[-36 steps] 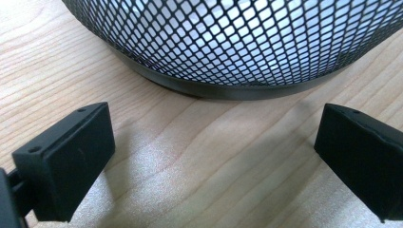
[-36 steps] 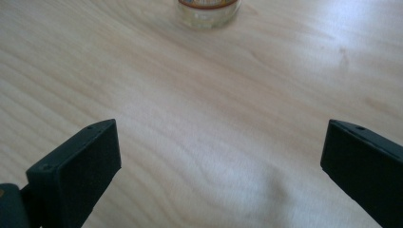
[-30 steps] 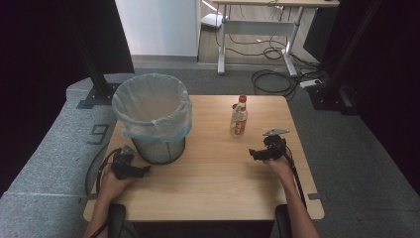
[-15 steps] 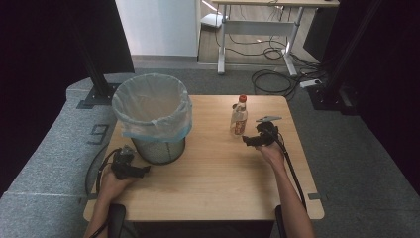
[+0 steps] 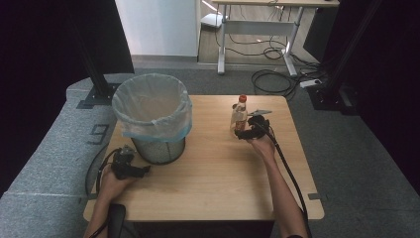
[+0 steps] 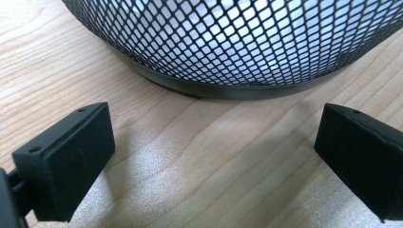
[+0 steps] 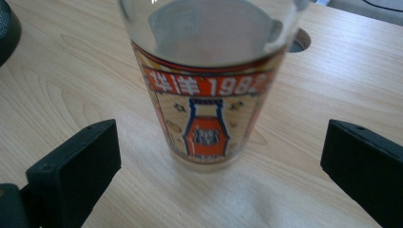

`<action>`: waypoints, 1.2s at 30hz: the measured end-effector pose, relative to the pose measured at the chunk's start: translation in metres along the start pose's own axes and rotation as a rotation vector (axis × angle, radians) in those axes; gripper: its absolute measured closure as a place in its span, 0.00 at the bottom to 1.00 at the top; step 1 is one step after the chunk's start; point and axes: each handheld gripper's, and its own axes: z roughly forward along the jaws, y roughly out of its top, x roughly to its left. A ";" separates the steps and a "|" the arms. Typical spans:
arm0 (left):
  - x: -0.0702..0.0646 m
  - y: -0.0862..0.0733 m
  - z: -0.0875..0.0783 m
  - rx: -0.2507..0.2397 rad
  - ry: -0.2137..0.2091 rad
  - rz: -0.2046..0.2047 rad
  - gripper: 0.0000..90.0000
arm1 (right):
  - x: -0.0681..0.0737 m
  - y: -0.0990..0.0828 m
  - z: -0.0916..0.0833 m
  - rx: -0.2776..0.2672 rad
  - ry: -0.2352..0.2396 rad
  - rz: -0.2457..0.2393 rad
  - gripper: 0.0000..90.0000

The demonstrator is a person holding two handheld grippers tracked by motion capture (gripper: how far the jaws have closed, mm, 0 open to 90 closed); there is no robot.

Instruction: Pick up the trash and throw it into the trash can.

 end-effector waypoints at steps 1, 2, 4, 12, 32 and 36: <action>0.000 0.000 0.000 0.000 0.000 0.000 0.00 | 0.001 0.000 0.003 0.001 0.002 -0.003 0.00; 0.000 0.000 0.000 0.000 0.000 0.000 0.00 | 0.002 0.001 0.006 0.002 -0.001 -0.010 0.00; 0.000 0.000 0.000 -0.001 0.000 -0.001 0.00 | 0.002 0.001 0.011 0.001 -0.003 -0.014 0.00; 0.000 0.000 0.000 0.002 -0.005 0.000 0.00 | 0.000 -0.003 0.029 -0.004 -0.014 0.000 0.00; 0.000 0.000 0.000 0.002 -0.004 0.004 0.00 | 0.004 -0.003 0.047 -0.031 -0.014 0.002 0.31; 0.000 0.000 0.000 0.002 -0.006 -0.001 0.00 | 0.005 -0.004 0.045 -0.025 -0.042 0.024 0.31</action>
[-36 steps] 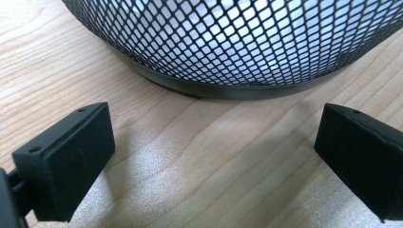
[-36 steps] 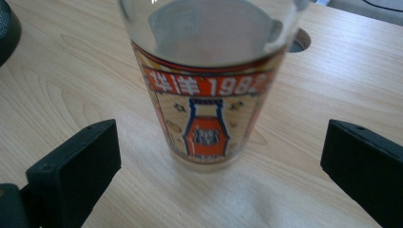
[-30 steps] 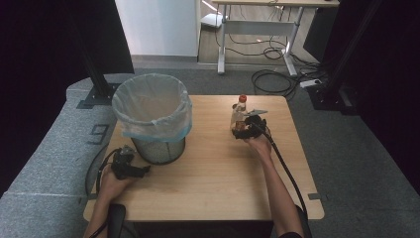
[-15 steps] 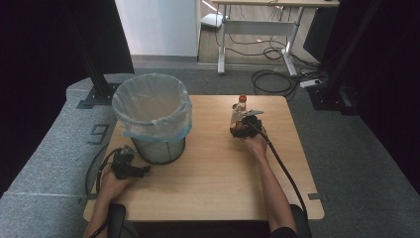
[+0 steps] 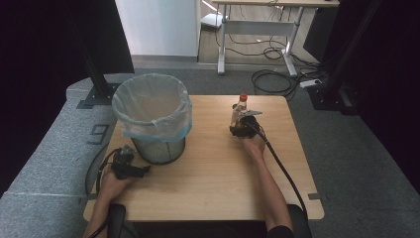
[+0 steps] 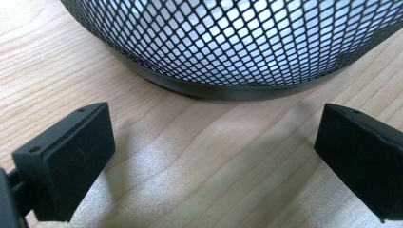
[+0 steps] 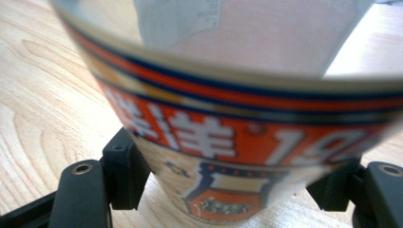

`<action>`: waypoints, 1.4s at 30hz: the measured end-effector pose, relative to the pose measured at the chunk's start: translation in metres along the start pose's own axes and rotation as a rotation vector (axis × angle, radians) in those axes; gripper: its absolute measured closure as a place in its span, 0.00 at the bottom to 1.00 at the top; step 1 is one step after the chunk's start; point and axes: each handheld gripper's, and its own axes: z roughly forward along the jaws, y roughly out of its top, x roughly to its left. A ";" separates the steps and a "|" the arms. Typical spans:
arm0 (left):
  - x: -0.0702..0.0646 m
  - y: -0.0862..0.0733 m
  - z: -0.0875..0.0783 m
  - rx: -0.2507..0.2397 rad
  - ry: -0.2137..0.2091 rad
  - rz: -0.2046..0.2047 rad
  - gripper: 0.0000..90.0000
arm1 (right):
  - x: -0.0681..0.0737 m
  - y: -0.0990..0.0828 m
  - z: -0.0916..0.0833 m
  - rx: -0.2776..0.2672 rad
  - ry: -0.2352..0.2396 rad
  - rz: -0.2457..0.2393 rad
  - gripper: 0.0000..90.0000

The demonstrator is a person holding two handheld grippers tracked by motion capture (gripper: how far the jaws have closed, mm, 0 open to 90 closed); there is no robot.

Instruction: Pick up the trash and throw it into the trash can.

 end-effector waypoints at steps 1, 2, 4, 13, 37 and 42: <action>0.000 0.000 0.000 0.000 0.000 0.000 0.00 | 0.001 0.000 -0.001 0.004 -0.005 0.000 0.31; 0.000 0.000 0.000 0.000 0.000 0.000 0.00 | 0.001 0.000 -0.001 0.007 -0.009 -0.001 0.31; 0.000 0.000 0.000 0.000 0.000 0.000 0.00 | 0.003 0.000 -0.003 0.016 -0.017 -0.010 0.31; 0.000 0.000 0.000 -0.001 0.001 -0.002 0.00 | 0.014 0.006 -0.015 0.013 0.008 -0.046 0.31; 0.000 0.000 0.000 0.000 0.002 0.004 0.00 | 0.025 0.037 -0.080 -0.020 0.078 -0.066 0.31; 0.000 0.000 0.000 0.000 0.000 0.000 0.00 | 0.027 0.046 -0.092 -0.023 0.107 -0.064 0.31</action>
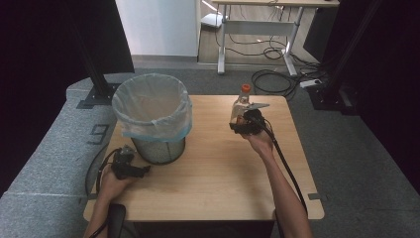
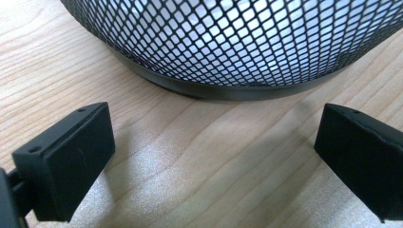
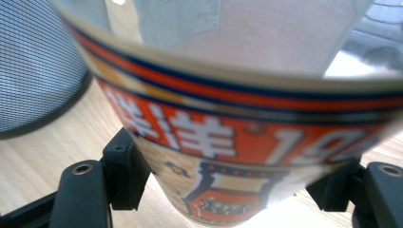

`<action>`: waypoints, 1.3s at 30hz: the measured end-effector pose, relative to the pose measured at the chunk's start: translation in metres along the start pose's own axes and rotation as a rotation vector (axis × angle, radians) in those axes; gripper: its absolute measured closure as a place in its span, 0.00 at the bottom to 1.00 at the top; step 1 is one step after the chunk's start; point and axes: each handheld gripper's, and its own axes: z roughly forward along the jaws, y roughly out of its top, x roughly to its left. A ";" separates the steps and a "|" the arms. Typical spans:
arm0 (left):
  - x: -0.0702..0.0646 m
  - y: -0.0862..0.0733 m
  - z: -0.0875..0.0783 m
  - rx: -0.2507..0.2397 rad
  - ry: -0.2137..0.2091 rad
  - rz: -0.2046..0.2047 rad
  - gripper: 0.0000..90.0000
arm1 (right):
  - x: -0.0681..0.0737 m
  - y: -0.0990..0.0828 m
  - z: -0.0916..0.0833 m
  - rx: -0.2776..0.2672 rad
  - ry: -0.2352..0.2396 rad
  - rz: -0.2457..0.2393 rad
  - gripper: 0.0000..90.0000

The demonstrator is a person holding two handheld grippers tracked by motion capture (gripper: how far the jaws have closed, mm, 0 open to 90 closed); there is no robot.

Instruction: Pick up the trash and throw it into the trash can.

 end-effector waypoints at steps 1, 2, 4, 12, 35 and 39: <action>0.000 0.000 0.000 0.000 0.001 0.001 0.00 | 0.001 0.002 -0.002 -0.003 0.002 -0.001 0.31; 0.000 0.000 0.000 0.000 0.000 0.000 0.00 | 0.002 0.004 -0.004 -0.003 0.004 -0.007 0.31; 0.000 0.000 0.000 0.000 0.000 0.000 0.00 | 0.004 0.008 -0.009 -0.002 0.002 -0.020 0.31; 0.000 0.000 0.000 0.000 0.000 0.000 0.00 | 0.012 0.025 -0.024 -0.009 0.024 -0.031 0.31; 0.000 0.000 0.000 -0.002 0.000 -0.002 0.00 | 0.038 0.084 -0.054 -0.014 0.118 -0.076 0.31; 0.000 0.000 0.000 -0.001 -0.001 -0.002 0.00 | 0.044 0.094 -0.055 -0.013 0.138 -0.083 0.31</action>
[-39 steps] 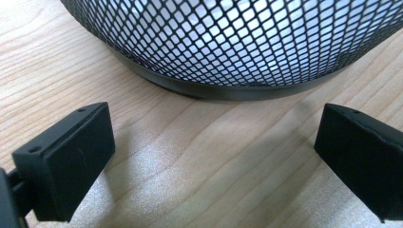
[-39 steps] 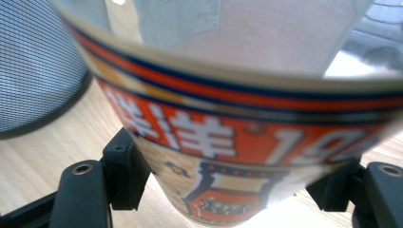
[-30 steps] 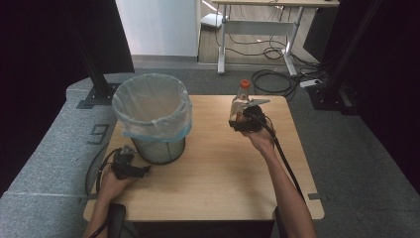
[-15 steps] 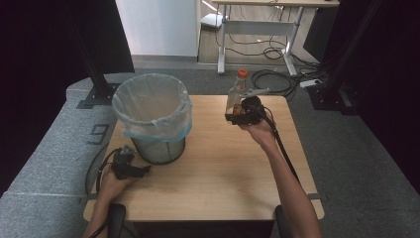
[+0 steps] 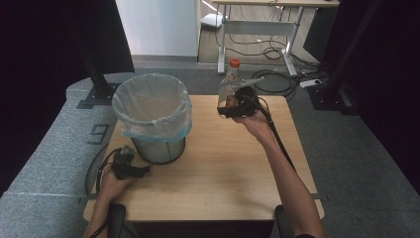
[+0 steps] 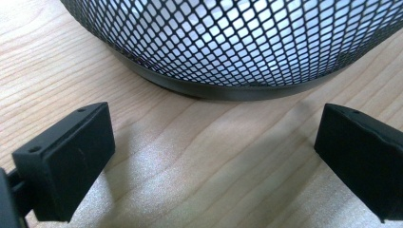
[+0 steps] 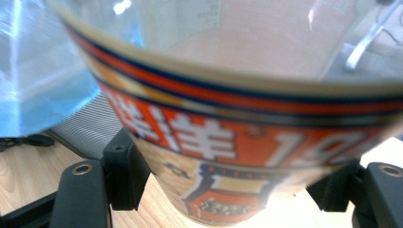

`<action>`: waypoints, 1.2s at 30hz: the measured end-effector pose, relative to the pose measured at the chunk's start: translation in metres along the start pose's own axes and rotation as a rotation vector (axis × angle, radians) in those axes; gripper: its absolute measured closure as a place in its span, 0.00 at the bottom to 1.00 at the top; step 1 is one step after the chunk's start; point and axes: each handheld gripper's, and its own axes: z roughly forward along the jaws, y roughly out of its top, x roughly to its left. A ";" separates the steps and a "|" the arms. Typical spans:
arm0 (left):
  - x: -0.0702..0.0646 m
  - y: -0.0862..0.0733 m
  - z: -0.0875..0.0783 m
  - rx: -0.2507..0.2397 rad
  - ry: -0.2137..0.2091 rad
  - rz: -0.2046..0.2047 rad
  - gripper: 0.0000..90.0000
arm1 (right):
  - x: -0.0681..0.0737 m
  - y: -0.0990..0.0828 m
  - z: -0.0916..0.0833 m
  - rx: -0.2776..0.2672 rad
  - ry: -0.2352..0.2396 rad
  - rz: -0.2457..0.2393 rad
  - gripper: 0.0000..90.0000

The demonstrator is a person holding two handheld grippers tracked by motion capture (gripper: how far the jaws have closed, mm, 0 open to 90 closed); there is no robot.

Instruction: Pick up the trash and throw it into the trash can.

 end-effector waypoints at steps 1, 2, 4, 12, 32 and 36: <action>0.000 0.000 0.000 0.000 0.002 0.003 0.00 | 0.001 0.003 0.000 0.001 0.006 -0.004 0.31; 0.000 0.000 0.000 0.000 0.000 0.000 0.00 | 0.003 0.006 0.000 0.001 0.010 -0.009 0.31; 0.000 0.000 0.000 0.000 0.000 0.000 0.00 | 0.006 0.011 0.000 0.001 0.020 -0.014 0.31; 0.000 0.000 0.000 -0.001 0.002 0.004 0.00 | 0.017 0.034 -0.001 0.009 0.044 -0.022 0.31; 0.000 0.000 0.000 0.001 0.003 0.006 0.00 | 0.041 0.084 0.007 0.020 0.099 -0.050 0.31; 0.000 0.000 0.000 0.001 0.001 0.002 0.00 | 0.047 0.092 0.011 0.015 0.113 -0.061 0.31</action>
